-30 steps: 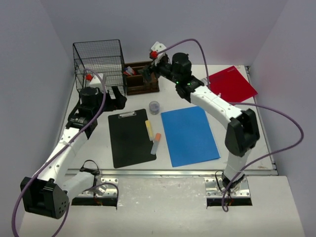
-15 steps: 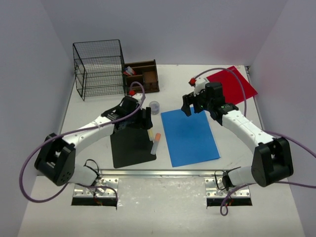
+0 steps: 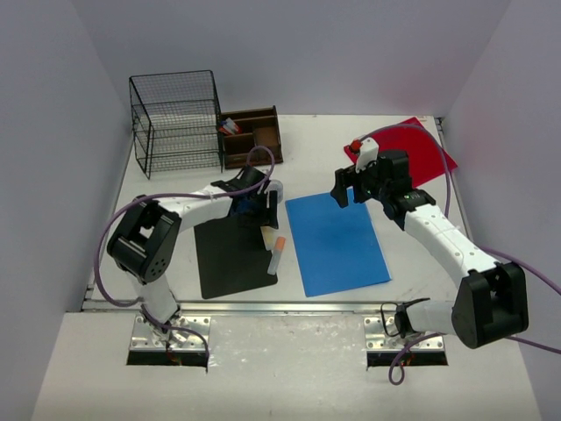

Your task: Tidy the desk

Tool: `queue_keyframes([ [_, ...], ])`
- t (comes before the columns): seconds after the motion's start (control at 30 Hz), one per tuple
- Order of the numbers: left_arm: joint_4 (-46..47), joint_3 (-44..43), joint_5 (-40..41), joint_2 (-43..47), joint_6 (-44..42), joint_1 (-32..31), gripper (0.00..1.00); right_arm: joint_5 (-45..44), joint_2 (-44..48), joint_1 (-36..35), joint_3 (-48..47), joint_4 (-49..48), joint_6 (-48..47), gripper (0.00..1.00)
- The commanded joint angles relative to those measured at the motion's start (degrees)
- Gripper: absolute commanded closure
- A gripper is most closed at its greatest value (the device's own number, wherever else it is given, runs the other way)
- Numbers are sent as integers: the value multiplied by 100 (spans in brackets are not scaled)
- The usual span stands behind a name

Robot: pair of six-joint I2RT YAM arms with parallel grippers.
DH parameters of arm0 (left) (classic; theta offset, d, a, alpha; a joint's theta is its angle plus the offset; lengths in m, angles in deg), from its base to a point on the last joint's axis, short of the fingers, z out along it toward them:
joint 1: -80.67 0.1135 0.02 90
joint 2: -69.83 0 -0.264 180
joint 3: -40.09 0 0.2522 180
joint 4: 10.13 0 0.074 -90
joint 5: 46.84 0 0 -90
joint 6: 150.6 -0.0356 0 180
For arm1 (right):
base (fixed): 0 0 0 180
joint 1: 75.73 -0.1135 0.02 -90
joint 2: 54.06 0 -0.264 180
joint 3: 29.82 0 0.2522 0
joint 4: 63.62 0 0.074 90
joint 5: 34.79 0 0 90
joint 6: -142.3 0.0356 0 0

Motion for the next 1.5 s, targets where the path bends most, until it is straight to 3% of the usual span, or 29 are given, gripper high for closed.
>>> queue_keyframes([
  [0.0,-111,-247,204,-228,137,-45,36,82,99,46,16,-167,97,14],
  [0.2,-247,-530,405,-745,128,-39,41,179,57,54,-41,-119,83,14],
  [0.4,-302,-686,501,-927,128,-1,52,245,55,54,-48,-113,63,14],
  [0.7,-339,-644,615,-617,-21,176,84,459,-17,54,-107,-123,79,15],
  [0.83,-197,-672,890,-86,-300,177,100,606,-68,54,-235,-63,62,16],
  [1.0,1128,-10,1178,1289,-869,210,100,772,-127,54,-326,-97,70,16],
  [1.07,2652,487,1178,1998,-1461,220,100,837,-172,54,-353,-141,70,16],
  [1.13,3157,674,1213,2299,-1990,247,100,855,-225,54,-397,-185,79,16],
  [1.23,3752,814,1333,2277,-2510,334,100,896,-286,46,-438,-243,94,16],
  [1.3,4632,1066,1230,2226,-2908,490,100,920,-323,52,-461,-268,112,16],
  [1.47,5962,1263,226,1837,-3099,1095,100,1092,-407,54,-586,-365,54,15],
])
